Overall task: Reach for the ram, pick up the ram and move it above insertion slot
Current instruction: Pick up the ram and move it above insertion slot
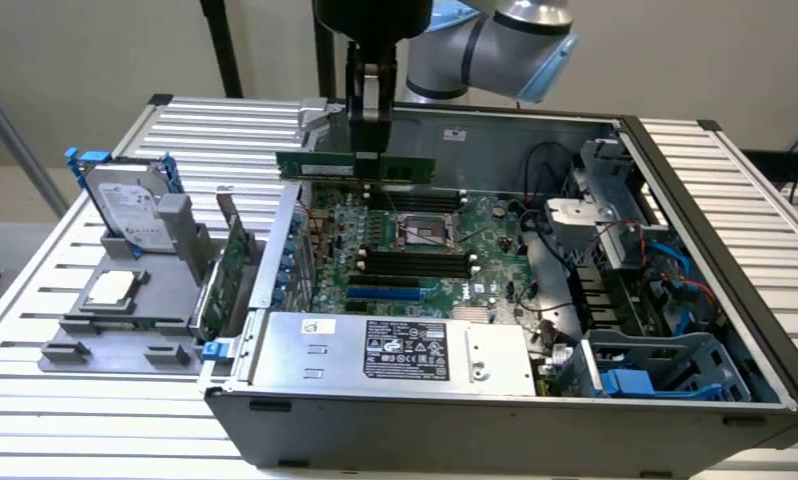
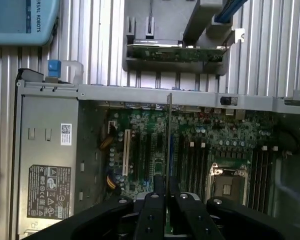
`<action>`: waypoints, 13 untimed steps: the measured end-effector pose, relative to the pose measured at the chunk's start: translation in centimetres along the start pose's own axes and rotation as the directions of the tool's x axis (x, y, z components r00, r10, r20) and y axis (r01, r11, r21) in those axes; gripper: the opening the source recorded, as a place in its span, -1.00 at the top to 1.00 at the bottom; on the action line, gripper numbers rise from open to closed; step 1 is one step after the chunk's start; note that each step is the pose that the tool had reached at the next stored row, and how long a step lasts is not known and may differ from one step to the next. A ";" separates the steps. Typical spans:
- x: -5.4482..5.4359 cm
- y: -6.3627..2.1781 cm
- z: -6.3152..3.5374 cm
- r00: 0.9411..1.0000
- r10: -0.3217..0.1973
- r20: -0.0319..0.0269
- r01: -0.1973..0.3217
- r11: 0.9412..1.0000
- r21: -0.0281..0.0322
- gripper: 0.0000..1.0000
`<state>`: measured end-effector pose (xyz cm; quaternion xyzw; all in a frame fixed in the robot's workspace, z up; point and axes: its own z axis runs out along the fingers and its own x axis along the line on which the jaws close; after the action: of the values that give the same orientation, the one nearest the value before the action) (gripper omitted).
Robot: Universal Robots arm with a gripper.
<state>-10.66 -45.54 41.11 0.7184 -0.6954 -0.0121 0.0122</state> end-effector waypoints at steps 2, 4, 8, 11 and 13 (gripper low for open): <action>-0.2 -0.90 -0.01 1.000 0.000 0.000 0.000 1.000 0.000 0.73; -0.4 -1.80 -0.01 1.000 0.000 0.000 0.000 1.000 0.000 0.73; -1.1 -3.50 0.07 1.000 0.000 0.000 0.000 1.000 0.000 0.73; -1.7 -4.62 0.24 1.000 0.000 0.000 0.000 1.000 0.000 0.73; -2.2 -5.21 0.49 1.000 0.000 0.000 0.000 1.000 0.000 0.73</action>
<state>-5.54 -43.13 40.45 0.7185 -0.6954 -0.0121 0.0122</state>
